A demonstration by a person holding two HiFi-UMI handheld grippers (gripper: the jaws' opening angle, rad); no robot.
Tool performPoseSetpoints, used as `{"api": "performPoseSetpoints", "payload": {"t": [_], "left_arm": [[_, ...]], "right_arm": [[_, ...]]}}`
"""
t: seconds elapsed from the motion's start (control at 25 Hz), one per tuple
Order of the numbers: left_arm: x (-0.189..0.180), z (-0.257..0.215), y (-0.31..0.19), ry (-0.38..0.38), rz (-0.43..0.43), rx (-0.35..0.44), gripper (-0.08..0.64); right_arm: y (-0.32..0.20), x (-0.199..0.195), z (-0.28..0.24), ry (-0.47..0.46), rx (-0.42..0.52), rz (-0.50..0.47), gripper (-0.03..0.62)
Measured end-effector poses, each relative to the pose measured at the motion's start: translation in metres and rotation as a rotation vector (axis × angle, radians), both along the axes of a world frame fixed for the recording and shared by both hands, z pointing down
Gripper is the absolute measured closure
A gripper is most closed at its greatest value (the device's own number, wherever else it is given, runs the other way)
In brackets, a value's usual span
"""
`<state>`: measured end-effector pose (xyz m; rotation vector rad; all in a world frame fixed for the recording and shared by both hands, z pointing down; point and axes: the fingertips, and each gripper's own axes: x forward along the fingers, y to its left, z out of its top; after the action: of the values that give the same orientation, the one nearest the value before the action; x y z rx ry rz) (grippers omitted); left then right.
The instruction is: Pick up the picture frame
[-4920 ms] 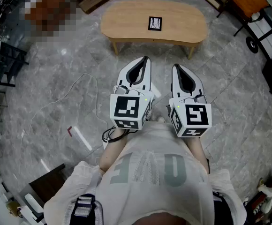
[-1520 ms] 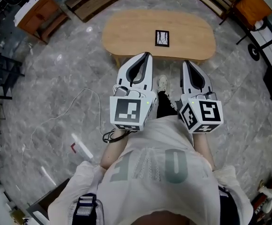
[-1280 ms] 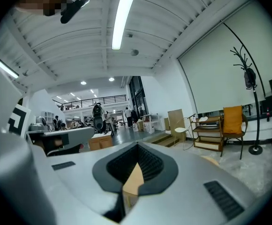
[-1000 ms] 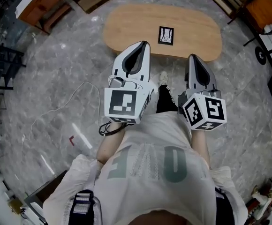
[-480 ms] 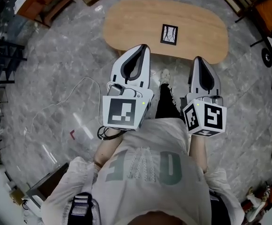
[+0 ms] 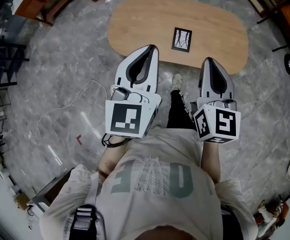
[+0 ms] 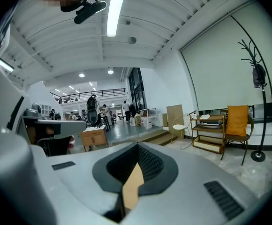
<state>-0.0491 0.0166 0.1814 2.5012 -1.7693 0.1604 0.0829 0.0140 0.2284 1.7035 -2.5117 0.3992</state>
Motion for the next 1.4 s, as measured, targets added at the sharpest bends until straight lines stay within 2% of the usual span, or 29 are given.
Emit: {"api": "performPoseSetpoints", "payload": {"t": [0.24, 0.6, 0.88, 1.16, 1.4], "left_arm": [[0.010, -0.015, -0.057, -0.013, 0.018, 0.010, 0.551], [0.027, -0.010, -0.129, -0.023, 0.023, -0.064, 0.551], [0.024, -0.009, -0.176, -0.026, 0.002, -0.068, 0.551], [0.019, -0.001, -0.208, -0.044, -0.017, -0.077, 0.551], [0.010, -0.011, -0.212, -0.041, -0.017, -0.060, 0.551]], "right_arm": [[-0.056, -0.001, -0.007, -0.027, -0.002, 0.000, 0.588], [-0.127, 0.008, -0.013, 0.027, -0.014, -0.062, 0.588], [-0.174, 0.010, -0.008, 0.014, -0.047, -0.058, 0.588], [-0.208, 0.009, 0.002, 0.035, -0.069, -0.105, 0.588], [-0.212, -0.003, -0.006, 0.045, -0.063, -0.133, 0.588]]}}
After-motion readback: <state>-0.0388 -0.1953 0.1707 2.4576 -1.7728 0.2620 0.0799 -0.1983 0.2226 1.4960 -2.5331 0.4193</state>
